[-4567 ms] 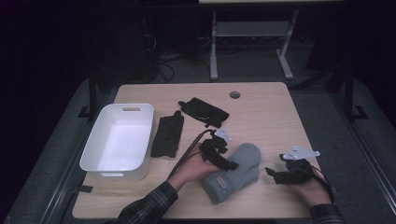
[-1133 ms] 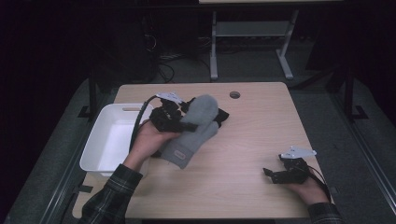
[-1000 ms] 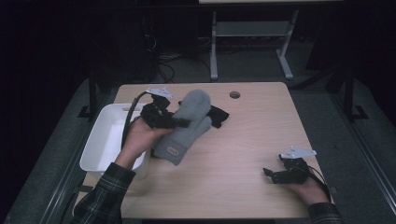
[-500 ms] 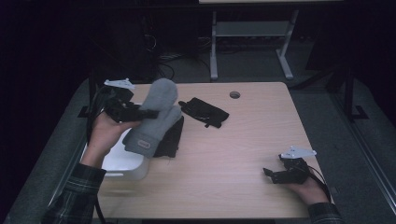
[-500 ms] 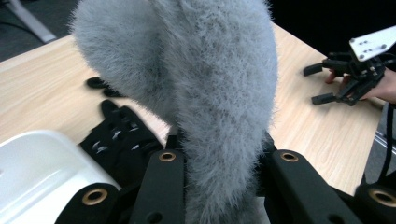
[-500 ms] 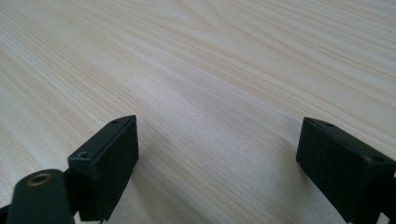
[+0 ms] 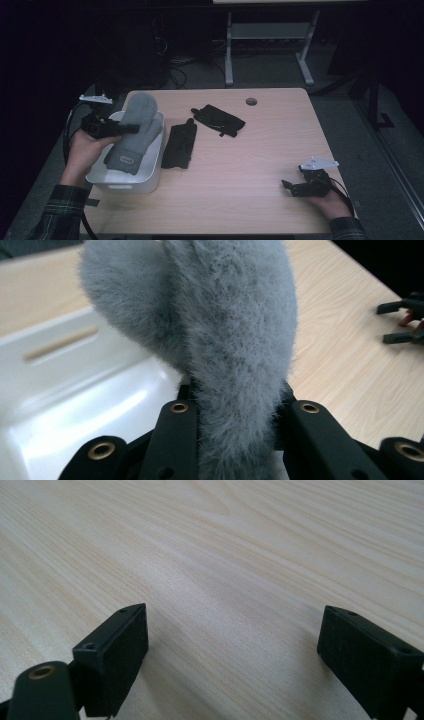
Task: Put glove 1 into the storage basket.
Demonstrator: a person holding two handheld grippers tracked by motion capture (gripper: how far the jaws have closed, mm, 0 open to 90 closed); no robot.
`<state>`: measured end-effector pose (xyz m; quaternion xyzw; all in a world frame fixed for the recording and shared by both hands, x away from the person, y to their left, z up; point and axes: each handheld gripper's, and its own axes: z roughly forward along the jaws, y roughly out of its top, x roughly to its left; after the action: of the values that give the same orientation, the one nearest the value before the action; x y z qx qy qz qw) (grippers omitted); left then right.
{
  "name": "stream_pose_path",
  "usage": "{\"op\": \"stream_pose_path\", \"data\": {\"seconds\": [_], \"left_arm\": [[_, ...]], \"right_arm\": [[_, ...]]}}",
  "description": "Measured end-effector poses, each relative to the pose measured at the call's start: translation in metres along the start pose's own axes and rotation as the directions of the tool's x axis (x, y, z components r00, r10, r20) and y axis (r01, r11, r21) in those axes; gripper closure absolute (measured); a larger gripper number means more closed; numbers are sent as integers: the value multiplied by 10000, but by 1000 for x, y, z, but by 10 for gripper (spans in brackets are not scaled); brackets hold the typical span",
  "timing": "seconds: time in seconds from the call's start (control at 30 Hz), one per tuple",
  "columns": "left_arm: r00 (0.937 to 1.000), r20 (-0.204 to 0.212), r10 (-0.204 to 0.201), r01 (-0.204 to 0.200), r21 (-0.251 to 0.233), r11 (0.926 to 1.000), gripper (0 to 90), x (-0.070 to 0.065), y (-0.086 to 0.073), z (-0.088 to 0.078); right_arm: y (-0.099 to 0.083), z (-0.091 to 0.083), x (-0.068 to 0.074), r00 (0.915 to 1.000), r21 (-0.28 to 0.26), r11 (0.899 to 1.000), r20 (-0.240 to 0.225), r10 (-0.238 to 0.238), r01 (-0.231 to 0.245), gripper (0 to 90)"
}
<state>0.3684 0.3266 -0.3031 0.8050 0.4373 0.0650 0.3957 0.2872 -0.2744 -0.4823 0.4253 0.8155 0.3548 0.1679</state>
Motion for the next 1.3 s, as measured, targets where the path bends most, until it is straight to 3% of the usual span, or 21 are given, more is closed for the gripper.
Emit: {"op": "stream_pose_path", "data": {"seconds": [0.23,0.47,0.63,0.8,0.93,1.07,1.3], "left_arm": [[9983,92,-576,569,612,9965,730,23,-23,20],[9961,93,-875,853,1374,9868,725,44,-40,48],[9958,-188,-900,920,1734,9805,709,56,-45,62],[9950,-795,-598,757,2146,9738,640,64,-47,73],[9914,-1172,-580,827,2190,9722,533,68,-47,75],[9836,-1758,-398,754,2006,9768,409,69,-47,74],[9743,-2199,-494,845,1535,9845,272,70,-47,67]], "right_arm": [[0,0,0,10000,2,10000,1,6,-6,126],[0,0,0,10000,-2,10000,2,1,-1,126],[0,0,0,10000,-4,10000,2,-10,10,127],[0,0,0,10000,0,10000,4,1,-1,127],[0,0,0,10000,-1,10000,1,1,-1,126],[0,0,0,10000,-1,10000,1,-11,11,127],[0,0,0,10000,-2,10000,3,-2,2,126]]}}
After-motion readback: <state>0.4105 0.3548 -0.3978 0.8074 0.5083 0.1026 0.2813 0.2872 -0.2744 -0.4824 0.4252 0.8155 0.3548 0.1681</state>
